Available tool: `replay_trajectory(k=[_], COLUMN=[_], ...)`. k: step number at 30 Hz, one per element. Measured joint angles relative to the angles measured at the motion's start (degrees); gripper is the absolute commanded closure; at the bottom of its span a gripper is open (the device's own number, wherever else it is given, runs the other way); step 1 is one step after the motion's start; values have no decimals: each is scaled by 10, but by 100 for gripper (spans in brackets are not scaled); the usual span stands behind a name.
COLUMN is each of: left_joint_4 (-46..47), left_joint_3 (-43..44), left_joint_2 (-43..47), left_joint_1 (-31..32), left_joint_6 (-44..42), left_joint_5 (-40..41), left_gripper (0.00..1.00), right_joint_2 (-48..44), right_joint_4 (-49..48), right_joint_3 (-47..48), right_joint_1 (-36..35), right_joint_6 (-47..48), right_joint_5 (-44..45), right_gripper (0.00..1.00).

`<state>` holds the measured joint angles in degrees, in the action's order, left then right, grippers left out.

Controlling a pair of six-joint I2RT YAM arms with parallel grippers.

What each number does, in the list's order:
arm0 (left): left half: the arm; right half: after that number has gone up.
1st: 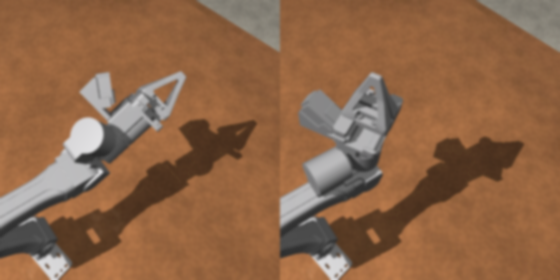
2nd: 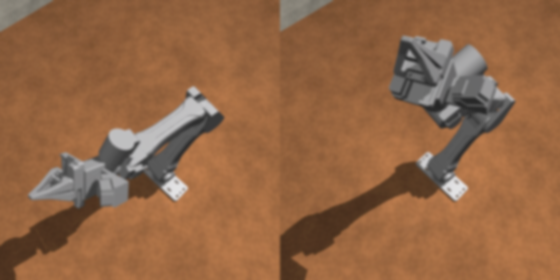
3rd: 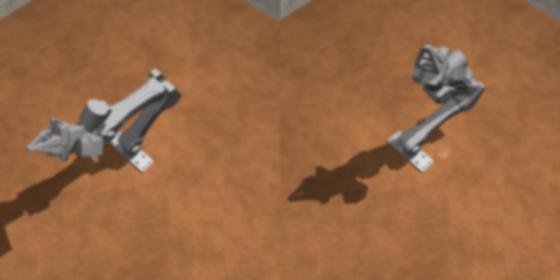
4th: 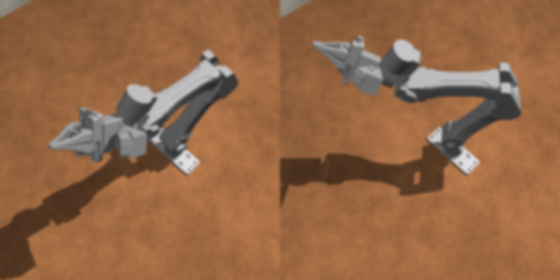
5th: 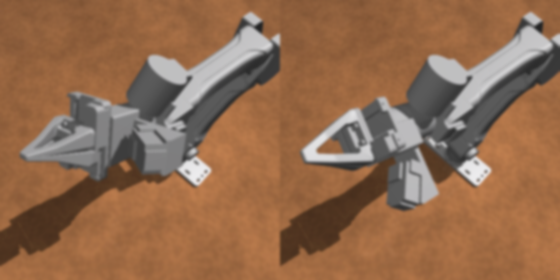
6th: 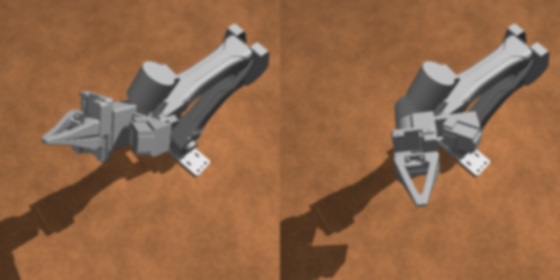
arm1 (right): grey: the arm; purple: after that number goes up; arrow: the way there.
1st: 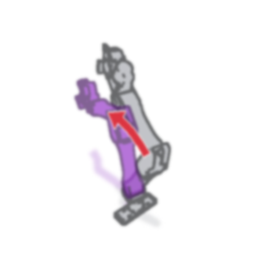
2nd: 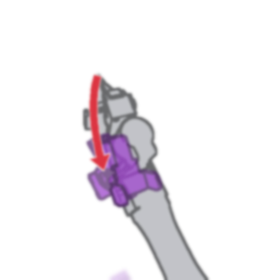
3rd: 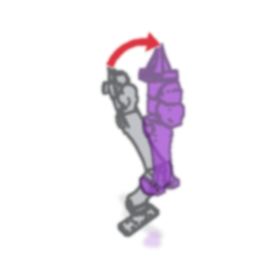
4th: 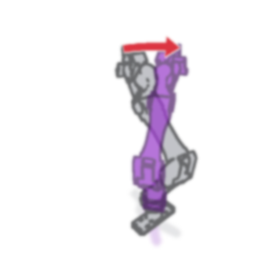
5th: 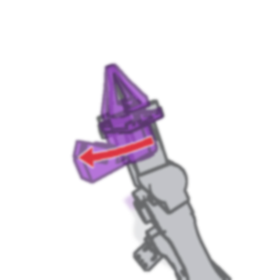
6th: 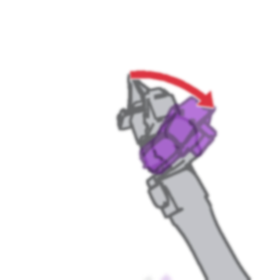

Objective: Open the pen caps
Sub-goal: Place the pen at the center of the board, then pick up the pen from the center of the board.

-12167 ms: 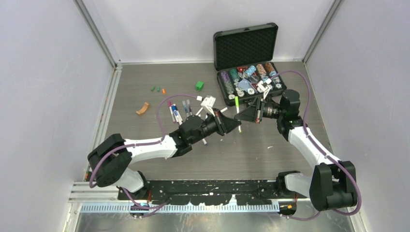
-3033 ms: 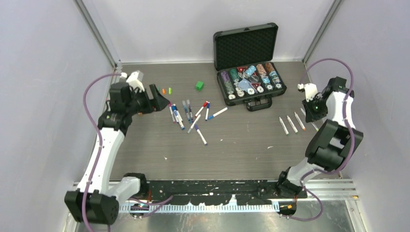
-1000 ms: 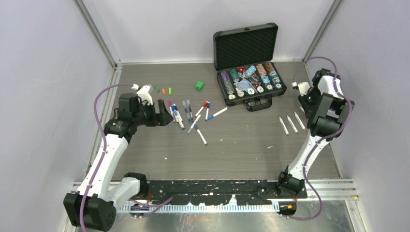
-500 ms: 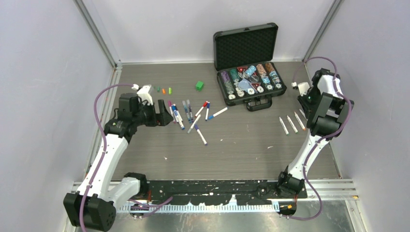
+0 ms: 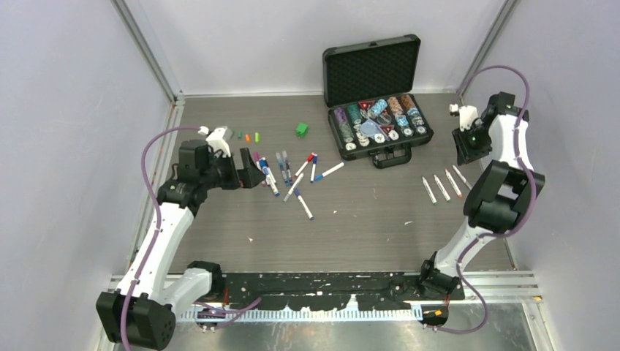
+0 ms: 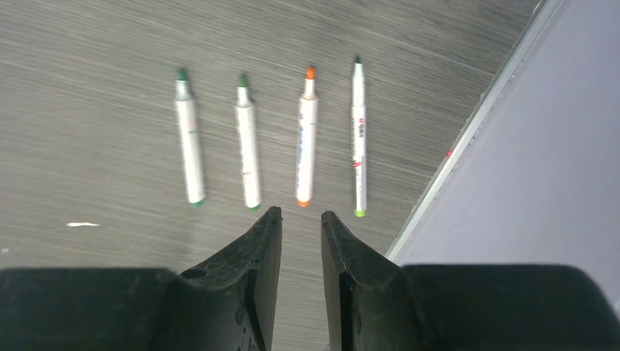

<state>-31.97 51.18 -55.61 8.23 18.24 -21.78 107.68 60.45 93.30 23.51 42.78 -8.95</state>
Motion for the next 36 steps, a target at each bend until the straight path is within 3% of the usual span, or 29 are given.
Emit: replay_trajectory(k=[12,18,23,27,34,36], left_joint_4=[34,37,12,-7,-36,-47], left_joint_3=[-24,-65,-71,-67,6,37], left_joint_2=[-19,-17,-14,-24,-140,-177], left_joint_1=[-1,25,90,141,222,240], left_joint_6=[105,149,160,162,192,208], left_joint_5=[-107,-102,-23,61,209,249], left_gripper=[5,7,12,23,28,34], right_joint_2=[-246,-343,-422,-459,-461,-461], right_joint_4=[-54,-67,-108,-136,-149,-150], right_joint_3=[-189,-255,-321,-360,-367,-367], right_joint_1=[-53,-61,-61,-61,-61,-61], right_joint_6=[-140,-217,-269,-289,-296,-296], right_joint_5=[-258,-408,-489,-511,-520,-520], right_gripper=[58,49,42,41,41,41])
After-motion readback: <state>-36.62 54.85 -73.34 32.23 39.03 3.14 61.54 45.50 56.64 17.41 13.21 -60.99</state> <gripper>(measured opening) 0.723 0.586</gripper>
